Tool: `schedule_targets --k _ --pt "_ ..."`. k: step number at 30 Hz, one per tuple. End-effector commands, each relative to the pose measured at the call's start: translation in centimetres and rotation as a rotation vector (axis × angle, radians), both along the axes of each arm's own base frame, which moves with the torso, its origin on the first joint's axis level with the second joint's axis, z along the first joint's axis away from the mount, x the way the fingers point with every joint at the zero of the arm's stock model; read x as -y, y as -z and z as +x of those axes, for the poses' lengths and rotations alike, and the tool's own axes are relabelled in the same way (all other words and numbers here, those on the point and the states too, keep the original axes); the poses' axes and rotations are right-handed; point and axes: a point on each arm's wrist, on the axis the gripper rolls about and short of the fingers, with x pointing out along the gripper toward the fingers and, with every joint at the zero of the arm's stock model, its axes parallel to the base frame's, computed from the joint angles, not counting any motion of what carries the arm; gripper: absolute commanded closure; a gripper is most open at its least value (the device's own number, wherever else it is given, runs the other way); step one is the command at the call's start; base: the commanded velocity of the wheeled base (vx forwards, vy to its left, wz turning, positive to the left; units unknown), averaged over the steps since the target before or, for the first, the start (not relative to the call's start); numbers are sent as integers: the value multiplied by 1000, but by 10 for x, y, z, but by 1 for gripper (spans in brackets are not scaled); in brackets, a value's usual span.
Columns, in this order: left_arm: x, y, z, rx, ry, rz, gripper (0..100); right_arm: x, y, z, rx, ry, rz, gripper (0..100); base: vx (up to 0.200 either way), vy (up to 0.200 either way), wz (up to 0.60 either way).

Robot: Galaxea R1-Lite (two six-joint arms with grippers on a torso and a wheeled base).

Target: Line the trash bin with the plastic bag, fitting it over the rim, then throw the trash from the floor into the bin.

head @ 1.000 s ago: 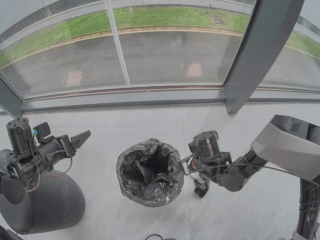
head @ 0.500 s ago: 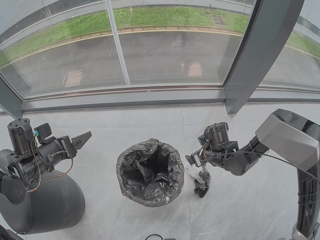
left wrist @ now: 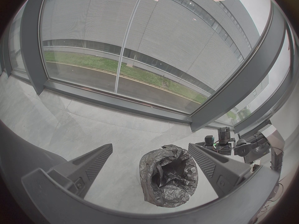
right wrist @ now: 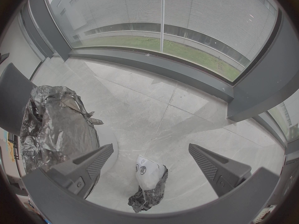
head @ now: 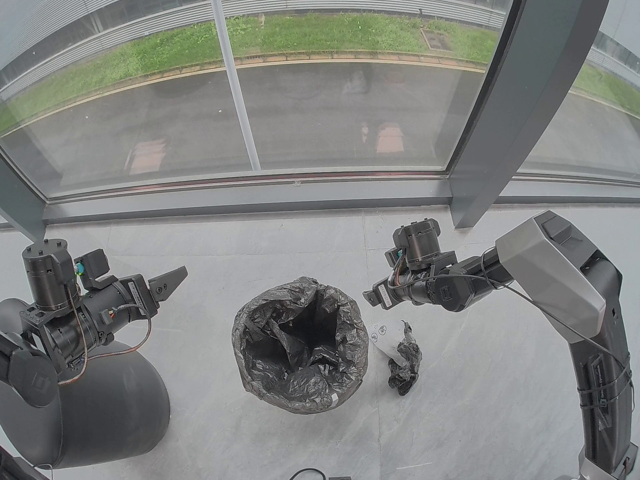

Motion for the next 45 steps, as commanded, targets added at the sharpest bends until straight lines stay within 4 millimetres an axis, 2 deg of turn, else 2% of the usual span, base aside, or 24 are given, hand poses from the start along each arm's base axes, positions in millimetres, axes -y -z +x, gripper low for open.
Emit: schedule_targets --k 1,3,18,26,32,33,38,41,45 --pt "1 6 4 -16 0 3 0 1 20 9 -22 5 -8 0 0 0 0" --pt "1 11 6 -10 -1 3 0 4 28 15 -46 17 -18 0 0 0 0" --pt "1 21 12 -26 -4 6 0 1 35 38 -67 12 -2 0 0 0 0" --pt "1 20 13 -22 -7 -1 0 -6 26 49 -82 23 24 0 0 0 0" --pt "0 21 12 -26 -7 1 0 -3 50 37 -268 38 -16 0 0 0 0" --pt "0 23 12 -32 -6 2 0 -2 58 35 -300 41 -29 0 0 0 0" --pt "4 28 4 -59 12 5 0 -2 61 35 -307 41 -33 0 0 0 0" --pt "10 32 -7 -80 38 9 0 -1 63 35 -310 42 -35 0 0 0 0" --pt "7 33 -22 -86 36 12 0 1 64 36 -314 45 -36 0 0 0 0"
